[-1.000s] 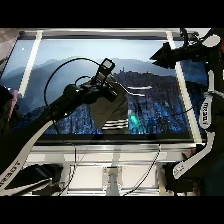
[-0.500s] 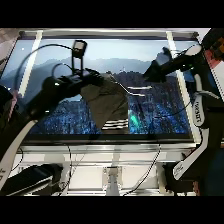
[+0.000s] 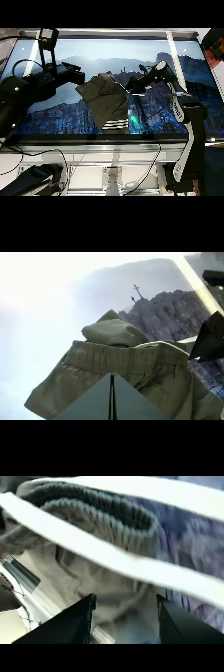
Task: Fold the clothes and pants, and hang the long-sleeved shirts on hangers.
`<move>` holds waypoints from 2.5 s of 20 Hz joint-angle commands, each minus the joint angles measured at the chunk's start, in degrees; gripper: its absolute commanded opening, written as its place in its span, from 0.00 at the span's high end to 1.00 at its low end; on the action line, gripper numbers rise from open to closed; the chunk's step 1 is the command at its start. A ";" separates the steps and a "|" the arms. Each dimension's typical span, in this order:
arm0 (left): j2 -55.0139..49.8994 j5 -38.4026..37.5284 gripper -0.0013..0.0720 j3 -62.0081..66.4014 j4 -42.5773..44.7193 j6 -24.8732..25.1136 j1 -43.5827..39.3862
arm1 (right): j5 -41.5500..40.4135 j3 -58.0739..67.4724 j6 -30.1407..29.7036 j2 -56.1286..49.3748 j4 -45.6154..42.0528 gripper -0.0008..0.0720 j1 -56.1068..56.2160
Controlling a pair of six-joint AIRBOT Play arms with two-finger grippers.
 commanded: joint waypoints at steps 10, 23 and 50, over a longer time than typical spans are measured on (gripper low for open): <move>2.21 1.03 0.94 0.02 0.42 0.09 0.11 | -14.10 0.07 -5.09 -1.68 -0.59 0.73 3.04; 2.23 -3.32 0.94 0.09 16.57 -17.11 3.74 | -2.43 7.39 -2.12 9.35 1.53 0.99 9.31; 0.85 4.04 0.95 -0.96 4.85 -5.51 22.23 | 9.05 5.90 -0.04 10.23 -6.29 0.80 29.46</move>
